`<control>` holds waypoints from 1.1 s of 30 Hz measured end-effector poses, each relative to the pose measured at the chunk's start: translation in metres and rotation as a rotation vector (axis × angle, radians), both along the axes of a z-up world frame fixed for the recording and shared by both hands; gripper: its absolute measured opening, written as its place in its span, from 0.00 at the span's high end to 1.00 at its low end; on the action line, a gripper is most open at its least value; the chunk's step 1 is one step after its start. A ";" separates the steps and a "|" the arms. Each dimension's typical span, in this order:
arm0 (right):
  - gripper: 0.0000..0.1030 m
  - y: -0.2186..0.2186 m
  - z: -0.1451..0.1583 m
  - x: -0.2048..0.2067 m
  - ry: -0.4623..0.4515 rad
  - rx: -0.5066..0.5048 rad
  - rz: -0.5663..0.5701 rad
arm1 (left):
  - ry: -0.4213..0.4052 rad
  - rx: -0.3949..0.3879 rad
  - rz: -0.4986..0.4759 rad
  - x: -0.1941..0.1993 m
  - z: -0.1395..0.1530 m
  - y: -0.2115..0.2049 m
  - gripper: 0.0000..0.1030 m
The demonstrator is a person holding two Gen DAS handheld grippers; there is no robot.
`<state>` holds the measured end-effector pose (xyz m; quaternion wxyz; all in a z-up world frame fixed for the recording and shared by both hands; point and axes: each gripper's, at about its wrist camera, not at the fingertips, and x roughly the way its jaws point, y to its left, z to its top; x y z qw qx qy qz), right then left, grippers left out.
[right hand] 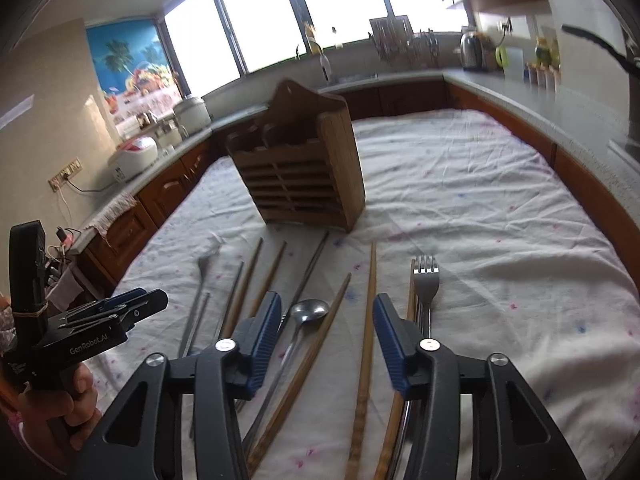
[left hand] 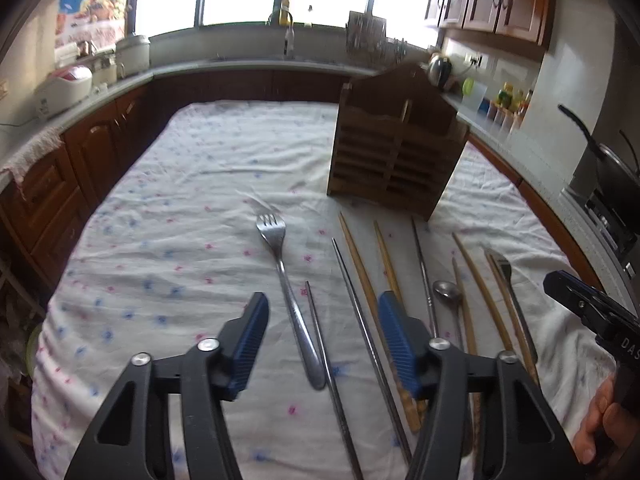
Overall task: Organize utensils
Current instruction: 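Close the left tool on a metal chopstick while the right tool grasps a wooden chopstick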
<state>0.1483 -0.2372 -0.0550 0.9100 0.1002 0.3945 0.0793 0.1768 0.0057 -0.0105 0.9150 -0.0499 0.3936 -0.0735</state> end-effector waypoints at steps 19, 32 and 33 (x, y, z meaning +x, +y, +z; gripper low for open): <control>0.74 -0.016 -0.061 0.094 0.257 -0.016 -0.012 | 0.231 0.032 -0.072 0.121 -0.050 -0.036 0.76; 0.89 0.002 -0.065 0.109 0.245 -0.190 0.021 | 0.215 0.190 -0.116 0.131 -0.060 -0.060 0.90; 0.92 0.002 -0.065 0.109 0.243 -0.192 0.022 | 0.213 0.194 -0.122 0.129 -0.059 -0.062 0.92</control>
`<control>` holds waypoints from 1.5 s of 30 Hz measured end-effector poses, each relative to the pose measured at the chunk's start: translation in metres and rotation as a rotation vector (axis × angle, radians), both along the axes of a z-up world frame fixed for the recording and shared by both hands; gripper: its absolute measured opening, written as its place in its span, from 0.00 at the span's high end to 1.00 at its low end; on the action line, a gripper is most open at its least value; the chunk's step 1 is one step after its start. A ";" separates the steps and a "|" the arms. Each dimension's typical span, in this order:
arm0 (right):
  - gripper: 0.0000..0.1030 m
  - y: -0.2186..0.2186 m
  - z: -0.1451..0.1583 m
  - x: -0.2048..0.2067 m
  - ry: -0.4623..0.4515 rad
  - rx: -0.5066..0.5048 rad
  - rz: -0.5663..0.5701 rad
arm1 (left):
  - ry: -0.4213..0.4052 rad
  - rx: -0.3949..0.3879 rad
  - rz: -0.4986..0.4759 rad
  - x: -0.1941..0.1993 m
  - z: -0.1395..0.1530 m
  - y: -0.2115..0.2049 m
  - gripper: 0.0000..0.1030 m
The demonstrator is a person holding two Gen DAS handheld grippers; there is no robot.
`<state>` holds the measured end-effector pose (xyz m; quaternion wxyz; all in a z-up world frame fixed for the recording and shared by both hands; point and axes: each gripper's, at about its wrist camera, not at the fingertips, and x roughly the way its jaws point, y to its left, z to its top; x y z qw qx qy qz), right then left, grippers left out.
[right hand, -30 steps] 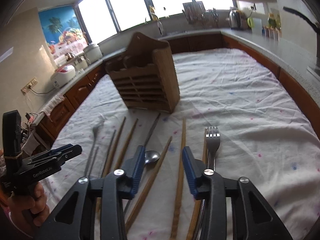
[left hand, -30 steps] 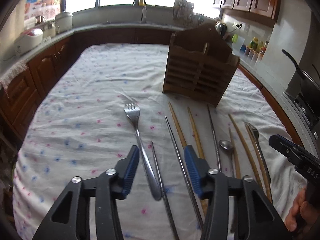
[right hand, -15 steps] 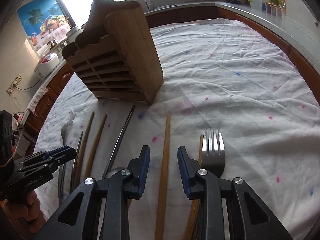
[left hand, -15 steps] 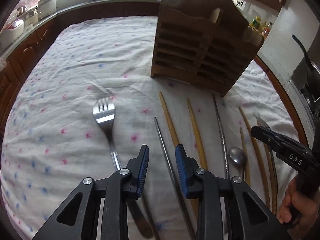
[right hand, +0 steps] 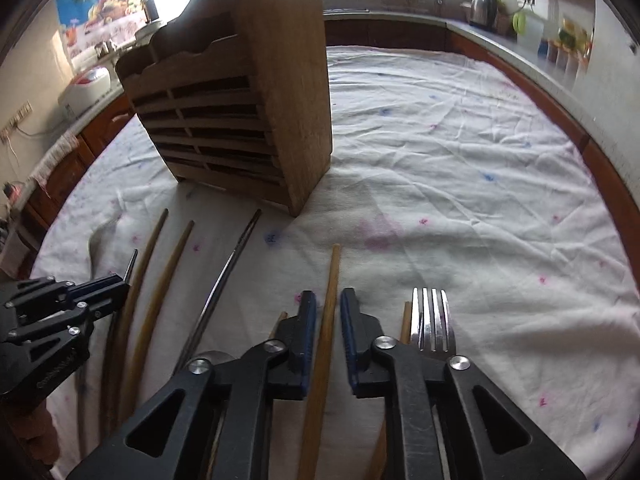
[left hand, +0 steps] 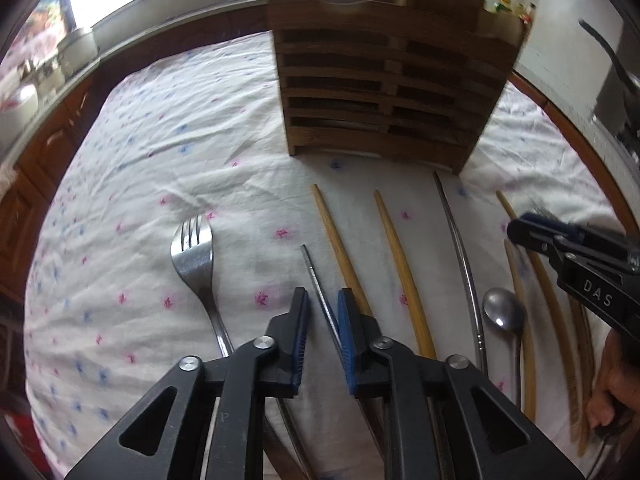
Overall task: Organize utensils
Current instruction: 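Close the left tool on a metal chopstick while the right tool grasps a wooden chopstick, then lift both held chopsticks upright and carry them toward the wooden holder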
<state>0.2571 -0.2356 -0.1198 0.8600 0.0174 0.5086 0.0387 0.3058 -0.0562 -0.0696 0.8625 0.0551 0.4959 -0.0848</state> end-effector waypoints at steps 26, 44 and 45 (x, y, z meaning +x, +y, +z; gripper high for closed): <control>0.94 -0.006 0.113 -0.076 -0.224 0.203 0.004 | -0.208 -0.270 -0.053 -0.099 0.103 0.044 0.97; 0.94 -0.007 0.168 -0.120 -0.421 0.222 0.008 | -0.397 -0.343 0.006 -0.192 0.142 0.078 0.97; 0.94 -0.007 0.169 -0.120 -0.421 0.225 0.009 | -0.399 -0.344 0.005 -0.192 0.143 0.079 0.97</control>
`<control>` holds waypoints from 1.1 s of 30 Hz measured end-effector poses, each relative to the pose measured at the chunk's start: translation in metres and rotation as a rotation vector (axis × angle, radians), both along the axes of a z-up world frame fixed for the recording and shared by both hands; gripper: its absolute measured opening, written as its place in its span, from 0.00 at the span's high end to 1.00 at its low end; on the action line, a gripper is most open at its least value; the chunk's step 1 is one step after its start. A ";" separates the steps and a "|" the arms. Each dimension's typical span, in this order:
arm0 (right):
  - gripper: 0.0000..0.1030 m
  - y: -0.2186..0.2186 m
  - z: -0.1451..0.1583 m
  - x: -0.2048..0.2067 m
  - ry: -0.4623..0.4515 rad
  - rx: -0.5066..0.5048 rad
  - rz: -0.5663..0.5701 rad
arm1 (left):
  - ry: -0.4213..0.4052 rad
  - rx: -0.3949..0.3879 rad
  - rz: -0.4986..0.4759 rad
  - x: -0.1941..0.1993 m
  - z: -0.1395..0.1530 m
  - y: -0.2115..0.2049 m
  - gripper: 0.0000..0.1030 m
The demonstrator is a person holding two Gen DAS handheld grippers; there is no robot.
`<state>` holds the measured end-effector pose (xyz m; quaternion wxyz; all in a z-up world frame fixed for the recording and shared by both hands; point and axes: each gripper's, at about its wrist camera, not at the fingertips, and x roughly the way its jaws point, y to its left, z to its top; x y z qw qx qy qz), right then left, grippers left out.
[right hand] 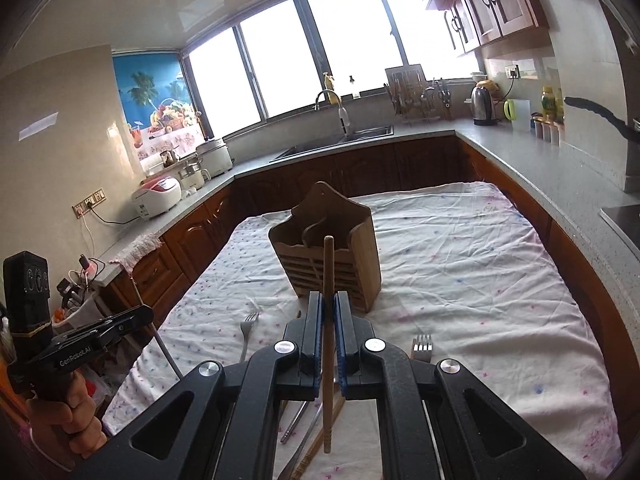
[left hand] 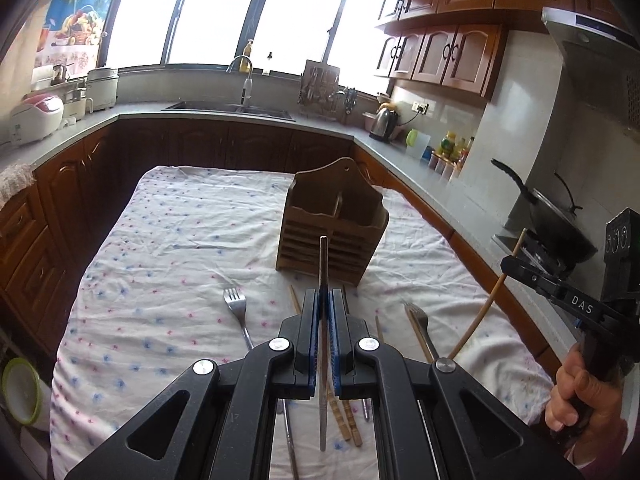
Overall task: Organize utensils
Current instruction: 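Lift both held chopsticks upright and carry them toward the wooden holder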
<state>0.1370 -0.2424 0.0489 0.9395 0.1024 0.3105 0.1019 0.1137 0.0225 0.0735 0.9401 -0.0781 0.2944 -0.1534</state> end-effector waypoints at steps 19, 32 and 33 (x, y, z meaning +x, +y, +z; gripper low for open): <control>0.94 0.004 0.019 0.023 -0.054 0.002 -0.003 | -0.097 -0.045 0.032 0.017 0.023 0.015 0.97; 0.94 0.000 0.057 0.080 -0.161 0.027 -0.030 | -0.201 -0.047 0.046 0.076 0.047 0.016 0.97; 0.94 -0.001 0.060 0.086 -0.172 0.029 -0.034 | -0.205 -0.049 0.047 0.084 0.048 0.016 0.97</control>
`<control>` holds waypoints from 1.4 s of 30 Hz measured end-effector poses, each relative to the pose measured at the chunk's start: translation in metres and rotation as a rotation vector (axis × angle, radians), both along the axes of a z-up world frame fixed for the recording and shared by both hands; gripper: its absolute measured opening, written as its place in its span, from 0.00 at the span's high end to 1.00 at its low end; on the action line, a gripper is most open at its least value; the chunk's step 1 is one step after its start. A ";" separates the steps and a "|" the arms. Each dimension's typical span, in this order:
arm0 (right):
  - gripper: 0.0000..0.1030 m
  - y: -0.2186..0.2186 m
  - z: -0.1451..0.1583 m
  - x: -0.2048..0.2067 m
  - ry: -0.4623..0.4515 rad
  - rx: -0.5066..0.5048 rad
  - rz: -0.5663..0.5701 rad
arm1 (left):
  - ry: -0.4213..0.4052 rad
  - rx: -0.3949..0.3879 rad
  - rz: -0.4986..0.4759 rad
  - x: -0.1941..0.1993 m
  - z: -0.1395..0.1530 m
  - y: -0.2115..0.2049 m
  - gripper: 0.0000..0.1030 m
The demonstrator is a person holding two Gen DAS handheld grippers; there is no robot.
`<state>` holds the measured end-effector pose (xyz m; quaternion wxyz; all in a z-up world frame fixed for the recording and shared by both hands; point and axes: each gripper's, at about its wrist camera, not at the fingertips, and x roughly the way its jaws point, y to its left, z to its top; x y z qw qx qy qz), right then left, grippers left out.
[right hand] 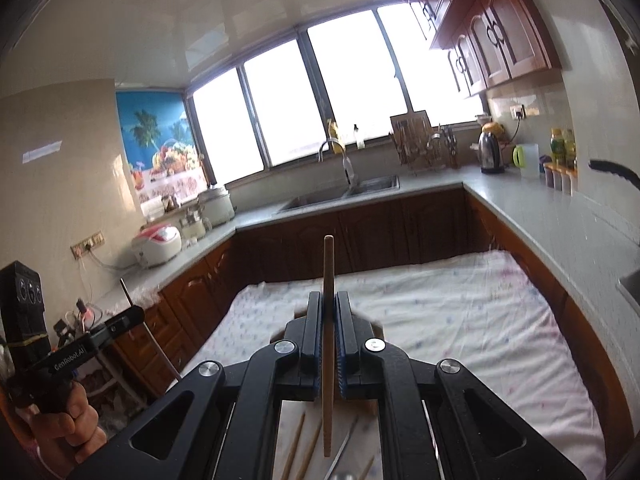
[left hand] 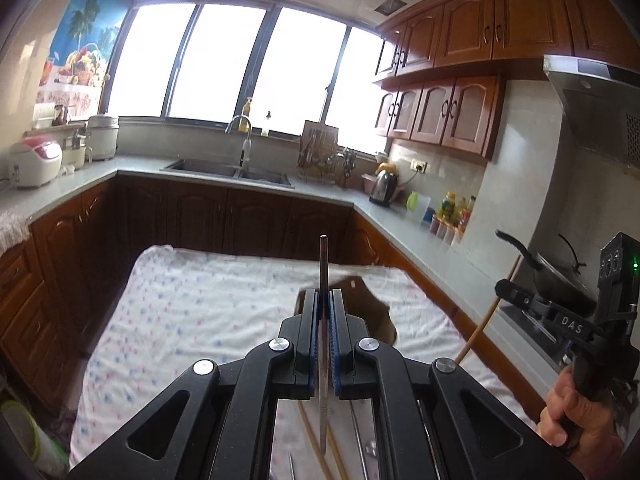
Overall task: Organize utensils
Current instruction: 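Lift both held chopsticks upright and carry them toward the wooden holder, then lower both chopsticks into the holder slots and open both tools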
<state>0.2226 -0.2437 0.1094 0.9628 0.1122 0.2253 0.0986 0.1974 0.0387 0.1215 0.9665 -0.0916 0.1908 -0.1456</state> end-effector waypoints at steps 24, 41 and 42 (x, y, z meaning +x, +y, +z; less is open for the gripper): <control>0.94 -0.018 -0.064 0.113 -0.015 0.026 -0.088 | -0.059 -0.007 0.093 0.181 -0.098 -0.057 0.97; 0.93 -0.026 -0.097 0.119 0.091 0.067 -0.092 | 0.052 0.010 0.080 0.217 -0.120 -0.057 0.96; 0.93 -0.026 -0.096 0.119 0.092 0.064 -0.093 | 0.051 0.010 0.079 0.207 -0.115 -0.054 0.96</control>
